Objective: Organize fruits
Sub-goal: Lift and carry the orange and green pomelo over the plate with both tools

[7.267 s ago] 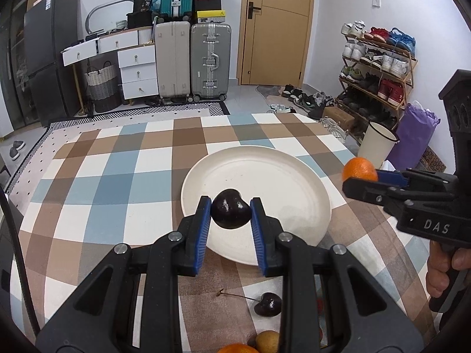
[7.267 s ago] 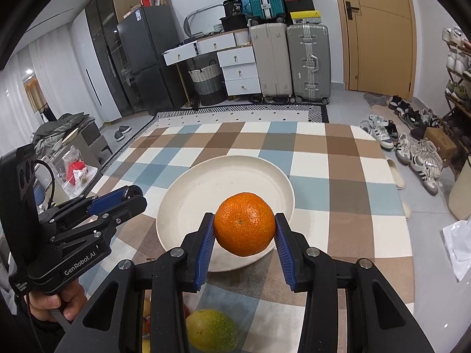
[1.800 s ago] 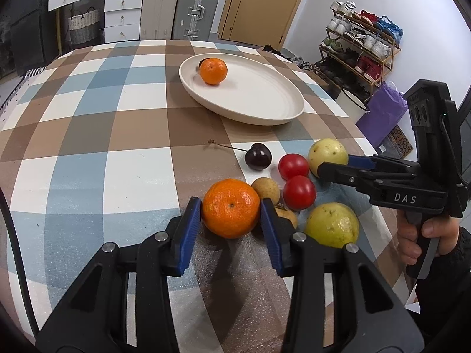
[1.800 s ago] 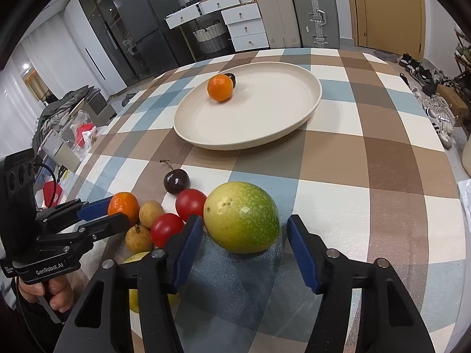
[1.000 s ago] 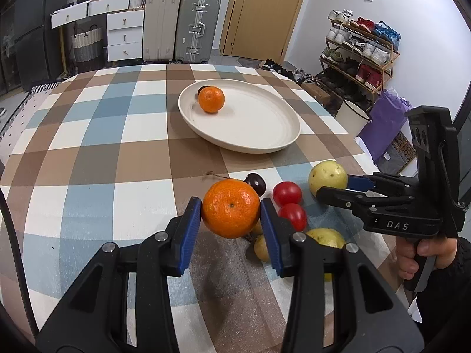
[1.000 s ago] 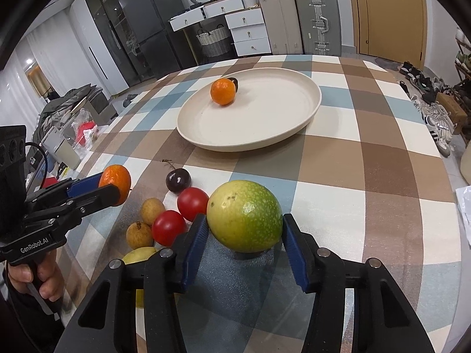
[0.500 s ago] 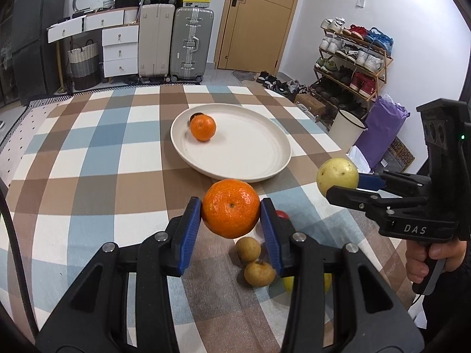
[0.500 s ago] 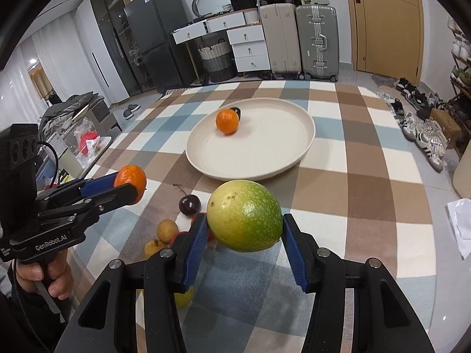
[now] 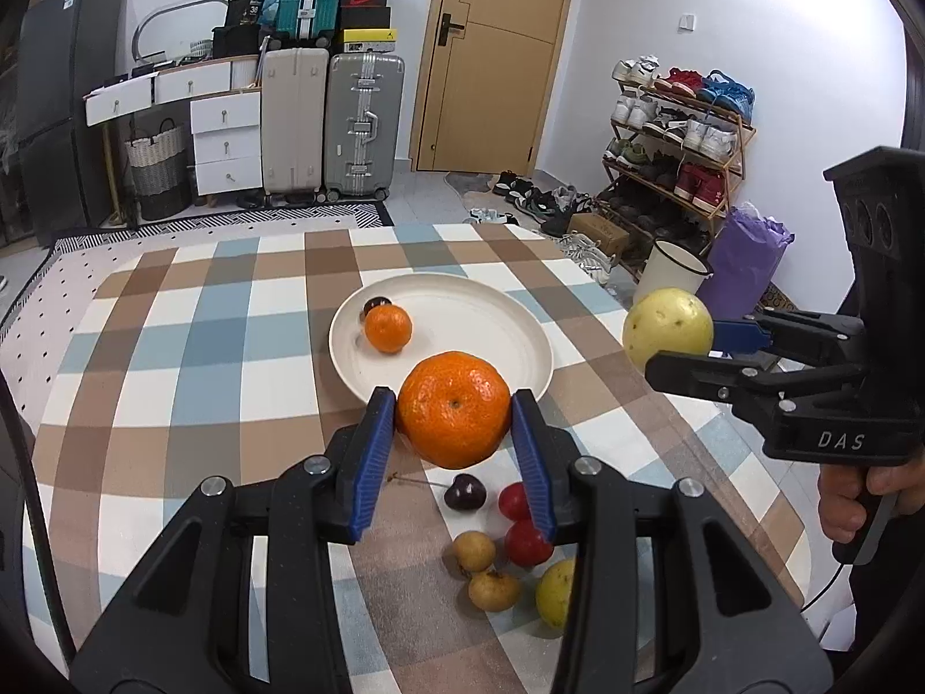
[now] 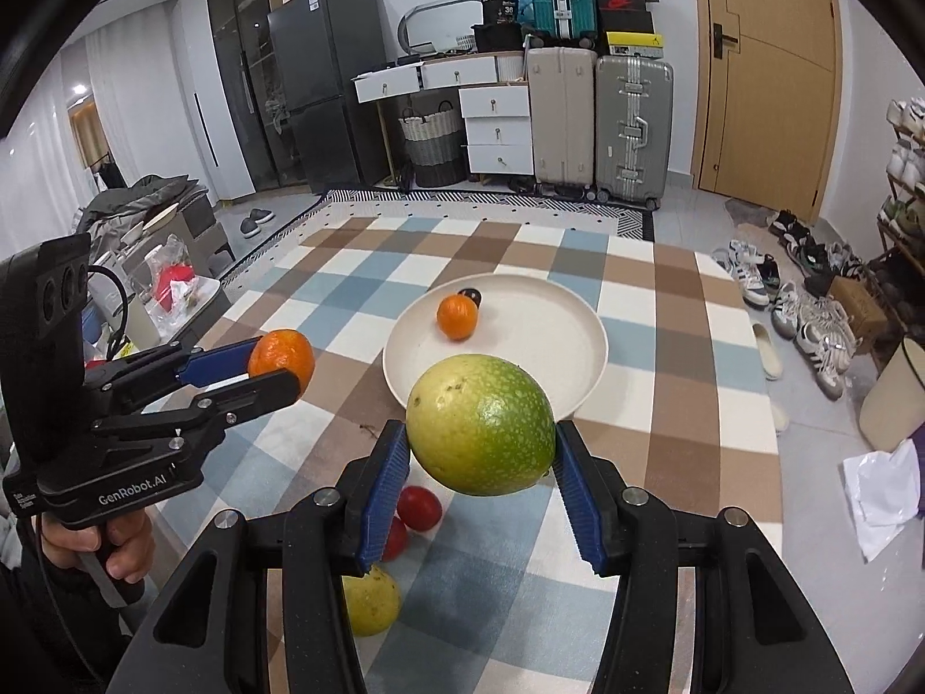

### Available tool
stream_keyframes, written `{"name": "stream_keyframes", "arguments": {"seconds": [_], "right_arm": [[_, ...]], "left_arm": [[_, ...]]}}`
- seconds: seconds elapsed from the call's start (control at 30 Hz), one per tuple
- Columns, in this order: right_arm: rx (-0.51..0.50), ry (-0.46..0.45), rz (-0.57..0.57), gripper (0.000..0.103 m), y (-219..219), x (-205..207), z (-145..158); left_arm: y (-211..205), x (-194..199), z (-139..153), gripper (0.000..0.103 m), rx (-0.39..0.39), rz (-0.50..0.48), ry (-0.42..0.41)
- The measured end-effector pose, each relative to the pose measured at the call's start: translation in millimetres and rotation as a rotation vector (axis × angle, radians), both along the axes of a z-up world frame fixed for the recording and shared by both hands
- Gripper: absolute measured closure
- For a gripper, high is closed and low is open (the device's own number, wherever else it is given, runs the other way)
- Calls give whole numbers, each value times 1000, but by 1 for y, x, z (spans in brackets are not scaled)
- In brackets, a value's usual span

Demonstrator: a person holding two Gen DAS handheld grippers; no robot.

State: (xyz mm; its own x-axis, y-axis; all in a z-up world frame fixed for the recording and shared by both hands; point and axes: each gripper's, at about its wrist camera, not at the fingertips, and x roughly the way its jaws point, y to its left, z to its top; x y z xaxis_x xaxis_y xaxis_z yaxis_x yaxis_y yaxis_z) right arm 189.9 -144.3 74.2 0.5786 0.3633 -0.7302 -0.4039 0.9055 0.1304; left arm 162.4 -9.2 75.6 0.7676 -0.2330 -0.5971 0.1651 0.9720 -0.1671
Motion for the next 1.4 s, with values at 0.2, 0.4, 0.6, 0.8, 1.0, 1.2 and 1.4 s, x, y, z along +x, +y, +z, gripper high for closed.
{"name": "stream_keyframes", "arguments": {"seconds": [0.2, 0.4, 0.6, 0.8, 1.0, 1.2, 1.4], "right_arm": [[-7, -23, 3, 51, 3, 11, 21], [15, -23, 7, 51, 3, 28, 28], [39, 0, 4, 51, 5, 45, 14], [59, 16, -7, 51, 9, 61, -2], [73, 31, -34, 51, 11, 78, -21], [93, 56, -65, 51, 10, 90, -43], [90, 88, -78, 51, 12, 101, -65]], "left_arm": [[-3, 6, 14, 65, 11, -6, -18], [-5, 19, 17, 65, 21, -1, -14], [-8, 38, 8, 65, 31, 11, 12], [-10, 60, -5, 65, 40, 13, 31], [-11, 80, -21, 65, 49, 18, 50], [-12, 99, -40, 65, 53, 20, 71], [-11, 114, -59, 65, 57, 22, 89]]}}
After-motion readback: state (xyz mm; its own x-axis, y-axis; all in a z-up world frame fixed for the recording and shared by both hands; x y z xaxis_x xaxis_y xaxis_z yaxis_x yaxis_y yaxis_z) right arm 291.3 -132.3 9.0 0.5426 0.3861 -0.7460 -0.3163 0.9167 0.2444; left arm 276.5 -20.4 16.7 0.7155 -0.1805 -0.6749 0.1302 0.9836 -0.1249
